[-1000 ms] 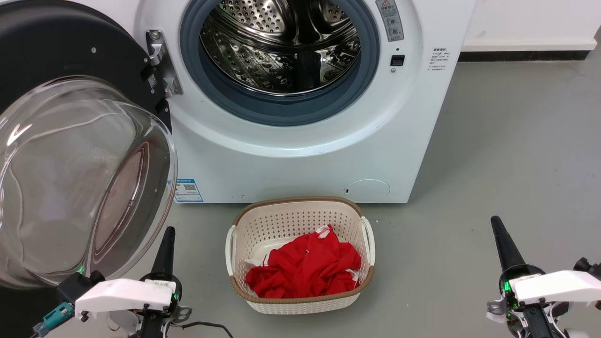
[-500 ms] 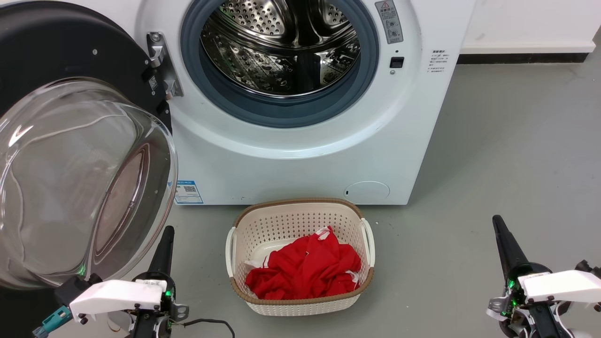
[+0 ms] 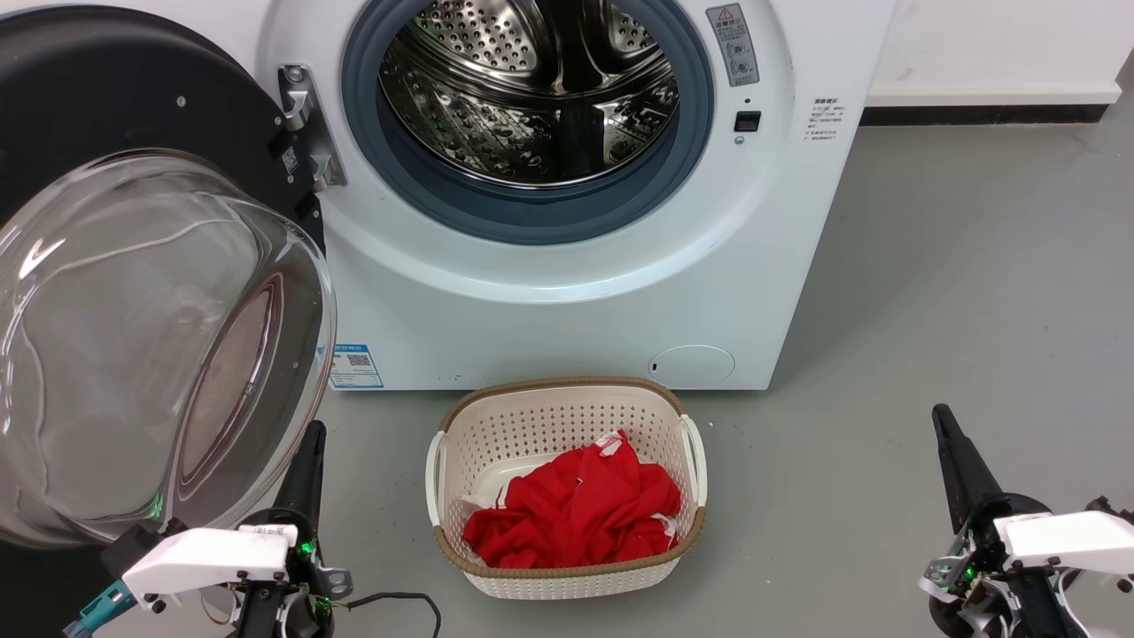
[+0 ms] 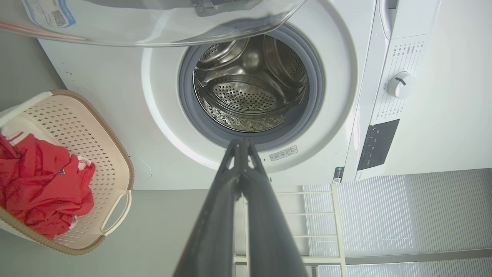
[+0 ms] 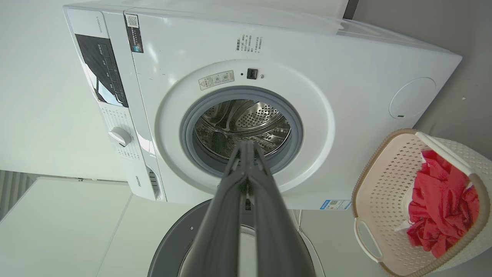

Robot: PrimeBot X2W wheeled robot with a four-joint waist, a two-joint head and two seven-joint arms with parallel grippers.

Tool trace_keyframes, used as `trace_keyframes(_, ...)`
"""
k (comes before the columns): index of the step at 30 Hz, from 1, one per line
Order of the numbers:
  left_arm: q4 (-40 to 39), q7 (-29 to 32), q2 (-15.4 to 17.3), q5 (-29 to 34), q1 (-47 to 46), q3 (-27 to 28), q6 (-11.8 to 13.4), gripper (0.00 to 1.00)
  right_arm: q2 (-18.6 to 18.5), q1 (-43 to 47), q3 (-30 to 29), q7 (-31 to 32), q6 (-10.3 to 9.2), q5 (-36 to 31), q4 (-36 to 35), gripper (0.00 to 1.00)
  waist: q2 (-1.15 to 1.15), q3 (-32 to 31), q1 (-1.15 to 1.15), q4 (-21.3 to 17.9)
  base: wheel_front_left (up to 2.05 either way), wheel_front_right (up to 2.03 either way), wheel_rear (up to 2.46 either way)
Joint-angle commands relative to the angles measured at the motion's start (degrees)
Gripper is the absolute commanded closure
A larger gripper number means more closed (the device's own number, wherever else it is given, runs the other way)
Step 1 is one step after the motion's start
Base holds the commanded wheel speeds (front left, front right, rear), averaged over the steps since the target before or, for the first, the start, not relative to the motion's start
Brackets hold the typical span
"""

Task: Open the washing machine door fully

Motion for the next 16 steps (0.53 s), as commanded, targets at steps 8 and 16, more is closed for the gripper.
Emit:
trace_keyframes(8, 0.33, 1.13, -0.02, -3.95, -0.55, 0.56, -0.65, 1.0, -0.07, -1.12, -0.45, 0.96, -0.03, 4.06, 0.42, 1.0, 0.0, -0.2, 0.0, -0.01, 0.0, 0.0, 0.0)
trace_keyframes(16, 0.57, 1.85, -0.03, -7.13, -0.65, 0.96, -1.03, 1.0, 0.01, -1.37, -0.75, 1.54, -0.03, 7.31, 0.72, 1.0, 0.0, -0.4, 0.0, -0.03, 0.0, 0.0, 0.0)
